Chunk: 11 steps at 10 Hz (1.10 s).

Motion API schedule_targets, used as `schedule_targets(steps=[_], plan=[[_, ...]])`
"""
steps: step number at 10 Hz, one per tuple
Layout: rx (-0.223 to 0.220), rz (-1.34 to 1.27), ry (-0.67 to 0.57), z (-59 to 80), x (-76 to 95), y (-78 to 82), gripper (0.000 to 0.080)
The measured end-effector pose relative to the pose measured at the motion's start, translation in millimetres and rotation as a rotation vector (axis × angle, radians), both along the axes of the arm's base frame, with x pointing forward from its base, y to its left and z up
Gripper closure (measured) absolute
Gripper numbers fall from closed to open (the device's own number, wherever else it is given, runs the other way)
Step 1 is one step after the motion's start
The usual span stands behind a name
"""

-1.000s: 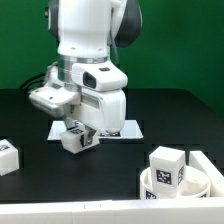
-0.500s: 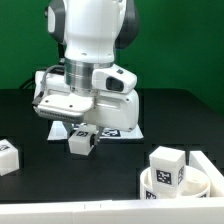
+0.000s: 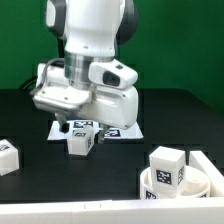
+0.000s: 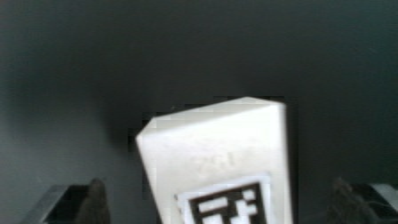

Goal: Assemble stool

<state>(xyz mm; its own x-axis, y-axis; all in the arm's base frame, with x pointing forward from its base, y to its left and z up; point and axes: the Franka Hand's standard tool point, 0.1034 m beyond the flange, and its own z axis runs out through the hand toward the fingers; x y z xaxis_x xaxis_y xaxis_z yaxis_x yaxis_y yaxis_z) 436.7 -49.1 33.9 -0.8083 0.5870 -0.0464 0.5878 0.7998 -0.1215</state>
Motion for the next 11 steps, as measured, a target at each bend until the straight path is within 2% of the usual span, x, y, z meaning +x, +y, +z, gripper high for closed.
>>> schedule_targets(steps=[1, 3, 4, 8, 10, 11], plan=[[-0.018, -0.173, -0.018, 5.4, 1.3, -1.1, 0.0163], [-0.046, -0.537, -0.081, 14.9, 14.6, 3.8, 0.0152], [-0.05, -0.606, -0.1, 17.2, 21.0, 10.1, 0.0151], [-0.051, -0.863, -0.124, 16.1, 19.1, 10.8, 0.0151], [-0.045, -1.198, -0.149, 25.8, 34.7, 4.3, 0.0151], [-0.045, -1.41, -0.161, 26.7, 35.9, 4.1, 0.0151]])
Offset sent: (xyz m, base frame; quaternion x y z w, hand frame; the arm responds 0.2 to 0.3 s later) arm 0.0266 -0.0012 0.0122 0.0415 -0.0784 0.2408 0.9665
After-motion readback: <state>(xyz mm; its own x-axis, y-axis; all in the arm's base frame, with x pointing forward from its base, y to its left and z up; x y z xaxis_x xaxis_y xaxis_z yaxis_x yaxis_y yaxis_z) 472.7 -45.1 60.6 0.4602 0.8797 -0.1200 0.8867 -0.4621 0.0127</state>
